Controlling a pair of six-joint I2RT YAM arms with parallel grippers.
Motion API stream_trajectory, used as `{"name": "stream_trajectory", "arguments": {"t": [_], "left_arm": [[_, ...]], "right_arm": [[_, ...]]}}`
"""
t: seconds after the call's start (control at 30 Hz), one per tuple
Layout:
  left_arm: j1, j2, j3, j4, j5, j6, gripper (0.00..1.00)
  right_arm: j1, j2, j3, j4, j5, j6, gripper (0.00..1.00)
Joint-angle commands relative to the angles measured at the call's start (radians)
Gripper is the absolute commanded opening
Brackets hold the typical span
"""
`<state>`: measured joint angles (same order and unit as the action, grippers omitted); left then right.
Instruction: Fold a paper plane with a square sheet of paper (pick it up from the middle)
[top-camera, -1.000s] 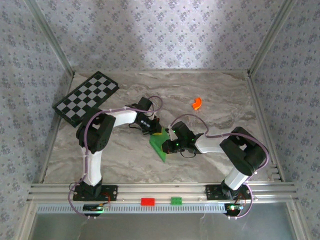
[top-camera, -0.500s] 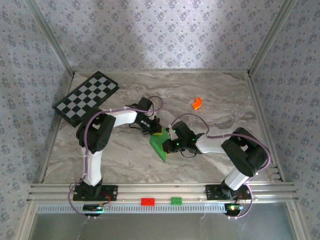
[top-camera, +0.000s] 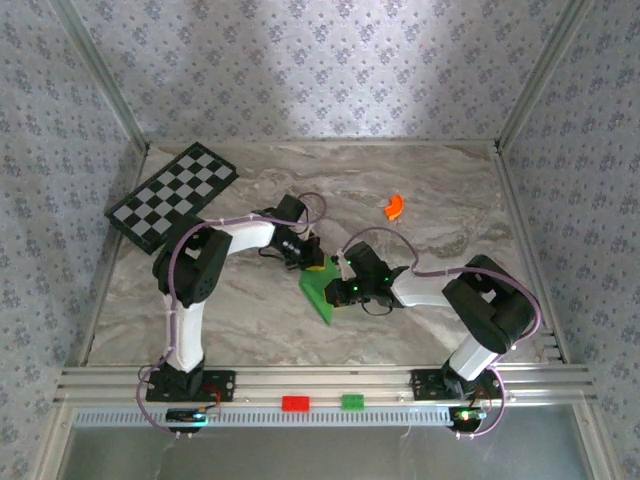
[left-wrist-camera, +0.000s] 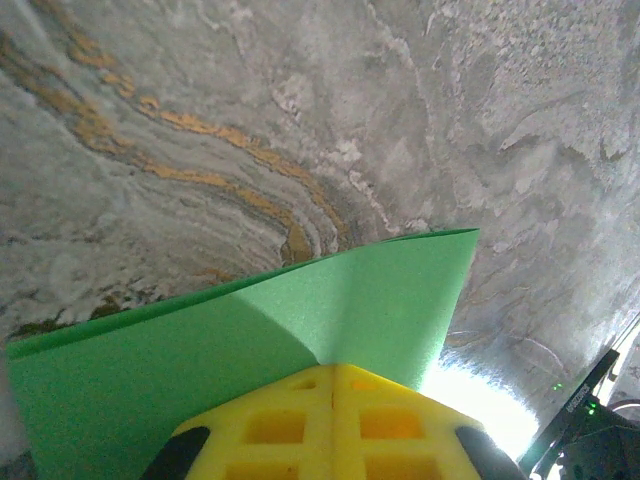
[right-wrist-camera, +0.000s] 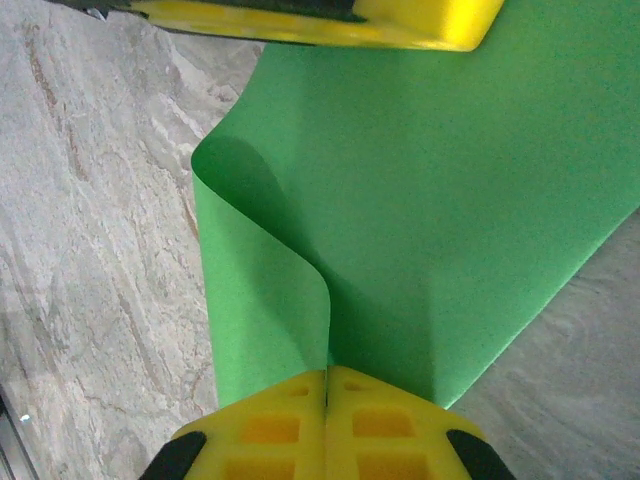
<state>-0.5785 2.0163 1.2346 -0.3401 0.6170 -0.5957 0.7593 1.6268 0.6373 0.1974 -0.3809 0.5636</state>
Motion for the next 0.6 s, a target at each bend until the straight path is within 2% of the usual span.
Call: {"name": "stream_trajectory", "arguments": {"t": [0.0,0.37,0.47,0.57], "left_arm": [[-0.008,-0.018,-0.014,-0.023,-0.005,-0.005,0.05],[-0.008,-0.032,-0.009,-0.02,-0.012,-0.009,0.06],[-0.006,-0.057,0.016,-0.038,-0.047,-0.006,0.1],[0.005,-0.105,0.017,-0.028,-0.093,-0.03,0.21]], "right_arm": [[0.009,0.017,0.001,-0.033,0.015,-0.016,0.0],[0.017,0.048,0.007,-0.033,0.031,-0.014,0.0],[0.012,0.045,0.007,-0.053,0.033,-0.026,0.0],[0.004,0.038,0.008,-0.062,0.025,-0.04,0.0]]}}
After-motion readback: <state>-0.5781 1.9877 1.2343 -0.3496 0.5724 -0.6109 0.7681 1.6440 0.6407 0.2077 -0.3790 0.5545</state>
